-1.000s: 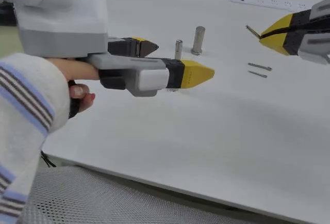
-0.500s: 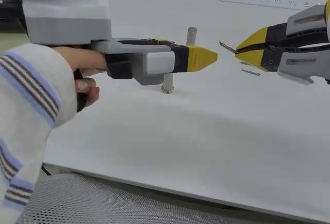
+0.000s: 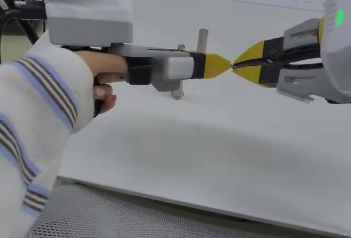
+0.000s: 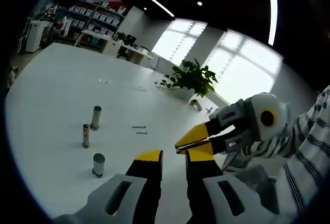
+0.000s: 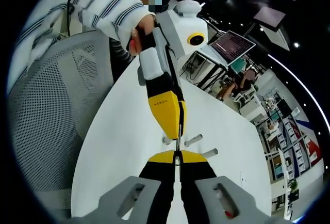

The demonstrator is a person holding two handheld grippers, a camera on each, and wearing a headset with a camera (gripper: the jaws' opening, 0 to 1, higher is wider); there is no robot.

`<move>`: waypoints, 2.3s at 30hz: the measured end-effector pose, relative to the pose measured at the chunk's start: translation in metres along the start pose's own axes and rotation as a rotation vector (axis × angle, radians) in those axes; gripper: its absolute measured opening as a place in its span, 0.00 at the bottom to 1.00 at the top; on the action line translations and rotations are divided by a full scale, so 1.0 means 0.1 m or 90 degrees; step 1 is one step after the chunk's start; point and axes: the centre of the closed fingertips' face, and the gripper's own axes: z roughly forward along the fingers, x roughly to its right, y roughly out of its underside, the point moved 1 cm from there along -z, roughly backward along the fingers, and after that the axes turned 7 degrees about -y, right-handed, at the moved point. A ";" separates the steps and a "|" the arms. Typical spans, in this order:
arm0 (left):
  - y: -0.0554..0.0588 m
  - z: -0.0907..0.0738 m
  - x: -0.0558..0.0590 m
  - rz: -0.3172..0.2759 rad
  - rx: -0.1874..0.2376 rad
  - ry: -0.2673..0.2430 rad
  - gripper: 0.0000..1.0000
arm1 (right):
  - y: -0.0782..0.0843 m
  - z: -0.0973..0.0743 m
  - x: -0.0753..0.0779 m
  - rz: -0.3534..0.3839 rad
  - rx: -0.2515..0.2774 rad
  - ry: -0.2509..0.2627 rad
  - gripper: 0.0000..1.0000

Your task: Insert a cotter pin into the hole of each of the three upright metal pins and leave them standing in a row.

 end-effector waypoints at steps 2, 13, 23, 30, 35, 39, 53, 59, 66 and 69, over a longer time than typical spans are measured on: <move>0.02 0.01 0.00 -0.001 -0.004 0.003 0.11 | -0.01 0.01 -0.01 -0.001 0.002 -0.003 0.00; 0.07 0.05 -0.06 -0.011 -0.009 0.009 0.02 | -0.03 0.05 -0.05 -0.009 0.001 -0.012 0.00; 0.09 0.06 -0.06 -0.033 -0.007 0.014 0.00 | -0.04 0.09 -0.09 -0.005 0.002 -0.019 0.00; 0.05 0.13 -0.25 -0.045 -0.015 0.017 0.00 | -0.03 0.09 -0.11 -0.004 0.001 -0.021 0.00; 0.04 0.17 -0.38 -0.051 -0.027 0.018 0.00 | -0.04 0.10 -0.14 -0.002 0.001 -0.025 0.00; 0.02 0.18 -0.44 -0.006 -0.019 0.005 0.00 | -0.03 0.11 -0.14 0.008 0.004 -0.026 0.00; 0.08 0.12 -0.65 0.085 -0.048 -0.002 0.00 | 0.18 0.14 -0.19 0.105 0.006 -0.057 0.10; 0.23 0.01 -0.12 0.140 -0.030 0.008 0.00 | 0.17 0.13 -0.26 0.183 0.043 -0.085 0.11; 0.30 -0.05 0.07 0.179 -0.030 0.039 0.00 | 0.12 0.16 -0.30 0.190 0.054 -0.093 0.11; 0.33 -0.06 0.11 0.194 -0.034 0.044 0.00 | 0.11 0.17 -0.30 0.188 0.054 -0.095 0.11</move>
